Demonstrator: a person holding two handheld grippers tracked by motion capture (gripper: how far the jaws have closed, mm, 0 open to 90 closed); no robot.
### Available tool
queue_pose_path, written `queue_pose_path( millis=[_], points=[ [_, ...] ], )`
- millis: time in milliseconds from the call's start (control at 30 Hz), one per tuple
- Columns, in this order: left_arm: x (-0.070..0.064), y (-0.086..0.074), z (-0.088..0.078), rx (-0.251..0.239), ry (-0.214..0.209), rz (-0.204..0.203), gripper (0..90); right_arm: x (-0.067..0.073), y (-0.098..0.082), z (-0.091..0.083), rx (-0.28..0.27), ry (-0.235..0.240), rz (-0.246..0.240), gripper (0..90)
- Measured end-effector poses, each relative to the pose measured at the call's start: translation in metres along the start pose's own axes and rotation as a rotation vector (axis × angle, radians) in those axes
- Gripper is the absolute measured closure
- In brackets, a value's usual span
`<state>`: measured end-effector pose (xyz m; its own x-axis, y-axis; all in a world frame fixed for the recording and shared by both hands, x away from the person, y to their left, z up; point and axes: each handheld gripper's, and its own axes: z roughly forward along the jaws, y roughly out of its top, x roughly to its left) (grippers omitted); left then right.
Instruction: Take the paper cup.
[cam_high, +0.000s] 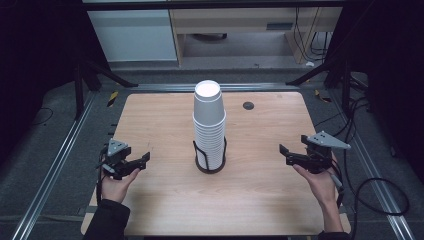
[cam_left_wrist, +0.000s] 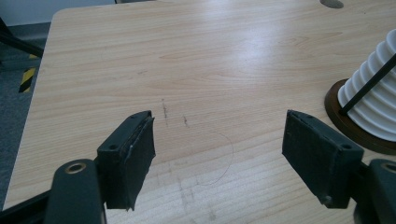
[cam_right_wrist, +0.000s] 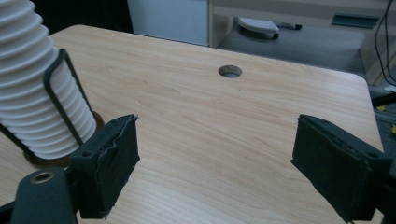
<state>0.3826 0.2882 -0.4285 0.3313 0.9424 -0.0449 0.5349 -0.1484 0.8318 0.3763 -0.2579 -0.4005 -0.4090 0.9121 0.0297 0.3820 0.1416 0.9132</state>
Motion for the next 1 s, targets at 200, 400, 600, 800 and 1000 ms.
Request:
queue_pose_path(
  millis=[200,400,600,800,1000],
  points=[
    [-0.006,0.002,-0.004,-0.013,-0.020,0.013,22.7,0.008,0.010,-0.003,-0.032,0.087,0.043,14.2],
    [-0.007,0.006,-0.011,-0.040,-0.039,0.002,22.8,0.026,0.024,0.000,-0.031,0.128,-0.008,13.7],
    [-0.007,0.004,-0.006,-0.016,-0.045,0.003,23.1,0.038,0.051,-0.004,-0.117,0.183,0.001,14.0],
    [-0.010,0.003,-0.005,-0.005,-0.042,0.025,23.1,0.056,0.077,-0.009,-0.183,0.240,-0.029,13.4],
    [-0.010,0.005,-0.008,-0.011,-0.051,0.016,23.0,0.078,0.105,-0.006,-0.215,0.317,-0.037,12.4]
  ],
)
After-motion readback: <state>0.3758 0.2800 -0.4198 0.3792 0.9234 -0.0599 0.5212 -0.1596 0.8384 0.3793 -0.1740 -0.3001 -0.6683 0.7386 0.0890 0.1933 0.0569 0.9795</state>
